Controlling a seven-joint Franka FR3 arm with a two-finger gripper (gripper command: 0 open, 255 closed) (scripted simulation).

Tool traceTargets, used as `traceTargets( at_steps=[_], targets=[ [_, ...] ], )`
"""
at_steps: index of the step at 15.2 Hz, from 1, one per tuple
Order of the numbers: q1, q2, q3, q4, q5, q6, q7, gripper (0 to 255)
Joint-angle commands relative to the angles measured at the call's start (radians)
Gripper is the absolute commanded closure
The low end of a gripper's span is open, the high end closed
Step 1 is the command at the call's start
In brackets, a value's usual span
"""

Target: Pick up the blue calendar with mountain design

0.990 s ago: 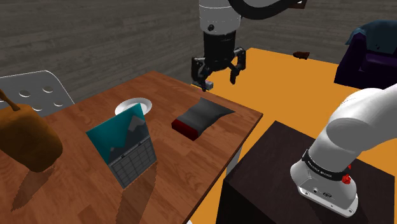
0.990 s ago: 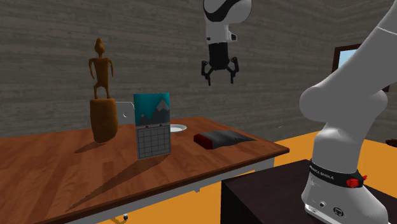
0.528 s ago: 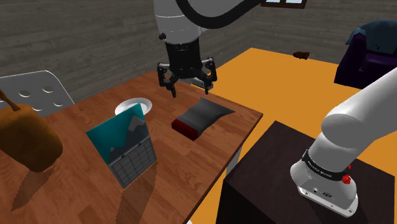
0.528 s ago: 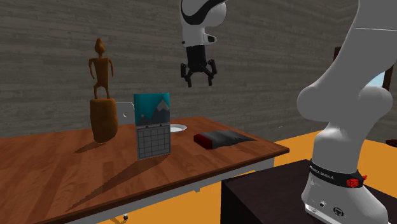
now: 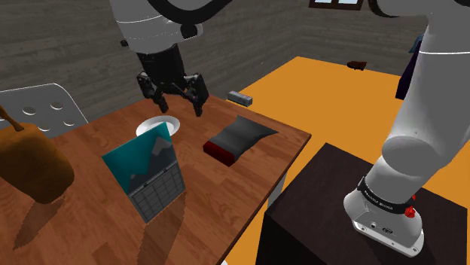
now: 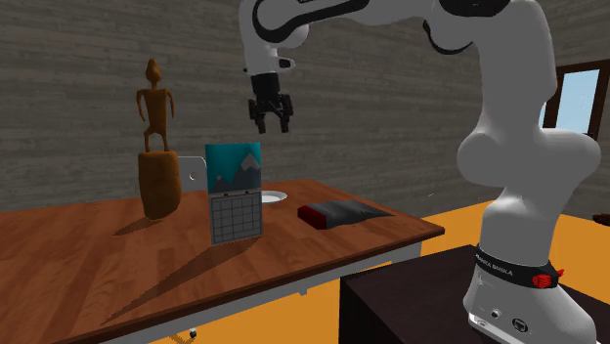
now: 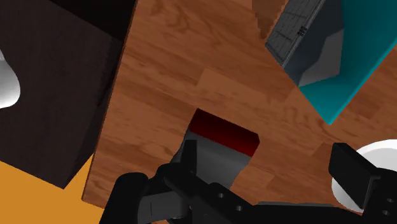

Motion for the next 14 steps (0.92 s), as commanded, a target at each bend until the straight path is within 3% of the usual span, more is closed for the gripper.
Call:
traceTargets(
  at_steps=[1,3,12,13,14],
  targets=[
    [0.118,0.137,-0.051,0.137,-0.106,-0.063,0.126,0],
    [0.205,0.216,-0.100,0.247,-0.157,-0.108,0.186,0],
    [0.177,0.217,-0.104,0.141,-0.161,-0.010,0.207,0],
    [0.177,0.217,-0.104,0.141,-0.161,-0.010,0.207,255],
    [0.177,0.217,-0.104,0.140,-0.160,-0.009,0.207,255]
  ],
)
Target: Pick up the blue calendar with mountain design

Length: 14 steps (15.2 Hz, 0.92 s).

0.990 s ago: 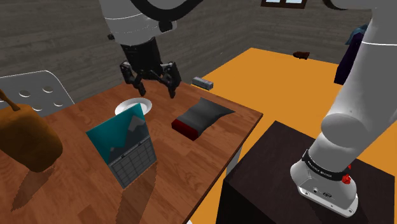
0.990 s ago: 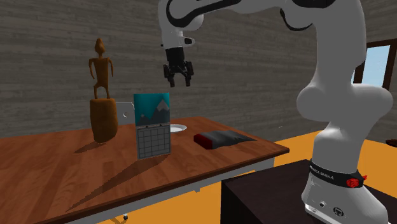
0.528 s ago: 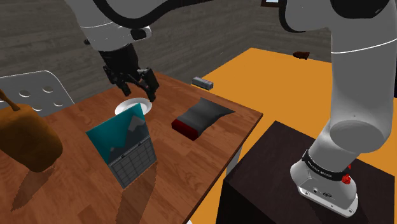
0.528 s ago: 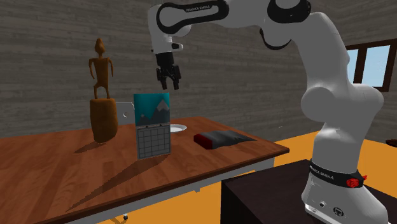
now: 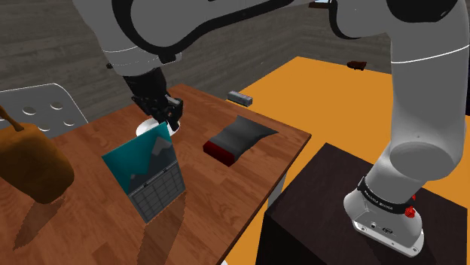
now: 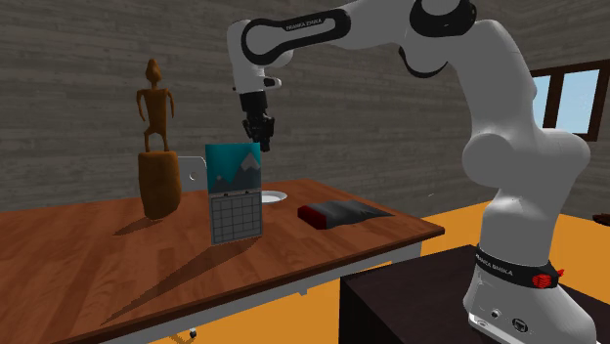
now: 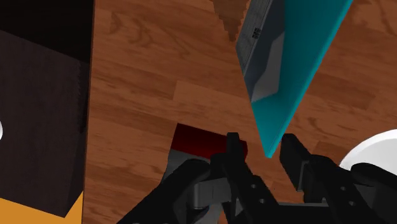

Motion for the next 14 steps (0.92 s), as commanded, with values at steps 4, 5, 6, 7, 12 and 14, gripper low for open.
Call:
traceTargets(
  at_steps=[4,5,6,7,12,14],
  targets=[
    [-0.001,-0.001,0.000,-0.002,0.000,0.001,0.000,255],
    [-0.001,-0.001,0.000,-0.002,0.000,0.002,0.000,255],
    [-0.001,-0.001,0.000,-0.002,0.000,0.001,0.000,255],
    [-0.001,0.000,0.000,-0.002,0.000,0.001,0.000,255],
    [0.013,-0.003,0.002,0.053,0.004,-0.050,-0.012,255],
    [0.022,-0.003,0.002,0.082,0.005,-0.076,-0.017,255]
  ],
)
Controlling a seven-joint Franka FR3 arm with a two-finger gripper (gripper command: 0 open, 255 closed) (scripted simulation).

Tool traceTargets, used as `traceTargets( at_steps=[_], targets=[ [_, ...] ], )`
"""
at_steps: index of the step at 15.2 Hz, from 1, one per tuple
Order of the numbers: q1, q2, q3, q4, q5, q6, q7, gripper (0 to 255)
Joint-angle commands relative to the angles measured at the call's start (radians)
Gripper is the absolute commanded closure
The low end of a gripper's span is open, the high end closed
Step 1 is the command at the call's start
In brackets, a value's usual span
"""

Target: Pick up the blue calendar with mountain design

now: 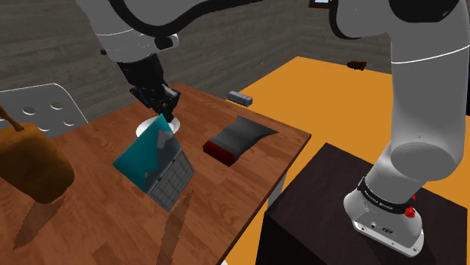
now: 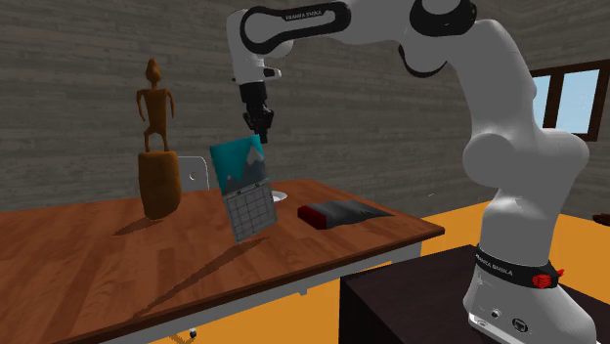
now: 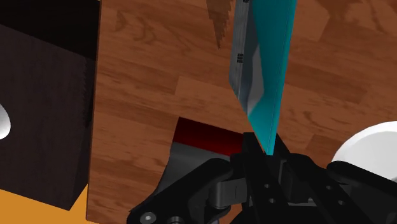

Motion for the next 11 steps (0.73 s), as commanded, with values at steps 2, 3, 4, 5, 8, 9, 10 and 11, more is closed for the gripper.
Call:
traceTargets(
  at_steps=[2,3,4,5,8,9,10,11],
  targets=[
    [0.014,0.001,0.000,0.045,0.001,-0.041,-0.008,255],
    [0.019,0.002,-0.001,0.061,0.000,-0.055,-0.011,255],
    [0.025,0.003,-0.001,0.078,-0.001,-0.069,-0.014,255],
    [0.032,0.005,-0.002,0.095,-0.002,-0.083,-0.016,255],
    [0.053,0.012,-0.005,0.150,-0.007,-0.128,-0.024,255],
    [0.062,0.015,-0.007,0.170,-0.010,-0.143,-0.027,255],
    [0.063,0.015,-0.007,0.173,-0.010,-0.145,-0.027,255],
    [0.063,0.015,-0.007,0.172,-0.010,-0.145,-0.027,255]
  ],
)
